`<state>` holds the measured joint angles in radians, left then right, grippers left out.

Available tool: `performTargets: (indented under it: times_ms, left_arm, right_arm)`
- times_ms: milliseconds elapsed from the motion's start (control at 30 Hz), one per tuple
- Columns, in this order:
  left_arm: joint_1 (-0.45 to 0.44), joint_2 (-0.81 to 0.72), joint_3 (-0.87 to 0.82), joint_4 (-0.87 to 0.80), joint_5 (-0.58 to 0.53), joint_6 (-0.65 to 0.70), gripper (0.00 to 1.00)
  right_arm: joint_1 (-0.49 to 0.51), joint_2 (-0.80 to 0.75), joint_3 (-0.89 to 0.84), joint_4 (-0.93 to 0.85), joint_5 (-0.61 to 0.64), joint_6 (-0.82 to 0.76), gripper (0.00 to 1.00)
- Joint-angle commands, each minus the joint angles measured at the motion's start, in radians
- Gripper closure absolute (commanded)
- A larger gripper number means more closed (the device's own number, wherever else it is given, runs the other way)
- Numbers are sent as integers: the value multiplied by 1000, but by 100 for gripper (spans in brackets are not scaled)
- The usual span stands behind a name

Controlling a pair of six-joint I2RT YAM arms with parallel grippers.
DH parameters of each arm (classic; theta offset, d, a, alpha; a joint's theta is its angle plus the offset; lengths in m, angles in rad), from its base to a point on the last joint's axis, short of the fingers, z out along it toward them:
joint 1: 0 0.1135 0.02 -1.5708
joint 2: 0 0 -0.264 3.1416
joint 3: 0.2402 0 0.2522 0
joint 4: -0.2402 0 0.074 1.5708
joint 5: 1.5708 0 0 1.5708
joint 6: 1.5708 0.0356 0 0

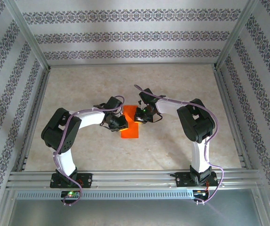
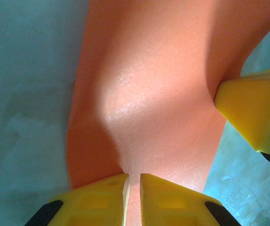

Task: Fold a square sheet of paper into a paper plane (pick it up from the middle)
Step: First fold the square sheet of paper in half at the center of the table.

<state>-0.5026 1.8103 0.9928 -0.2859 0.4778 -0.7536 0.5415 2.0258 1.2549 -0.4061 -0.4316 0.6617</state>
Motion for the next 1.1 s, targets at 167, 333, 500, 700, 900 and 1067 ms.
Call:
performTargets:
  times_ms: [167,333,500,700,900,1067]
  left_arm:
    - [81,-176,-176,-157,-50,50,84]
    - [80,-274,-152,-68,15,8,84]
    - [32,-223,-132,140,69,-120,84]
    - [-8,-70,-91,143,78,-151,86]
    - [-6,-84,-145,58,68,-92,86]
    - [-1,-141,-180,-120,3,9,86]
  right_arm:
    - [13,146,-81,-177,240,-25,89]
    - [12,151,-78,-178,244,-30,89]
    - [12,154,-81,-177,242,-24,89]
    - [12,154,-81,-175,238,-17,89]
    - [11,149,-82,-177,231,-19,89]
    - [10,151,-81,-180,228,-22,89]
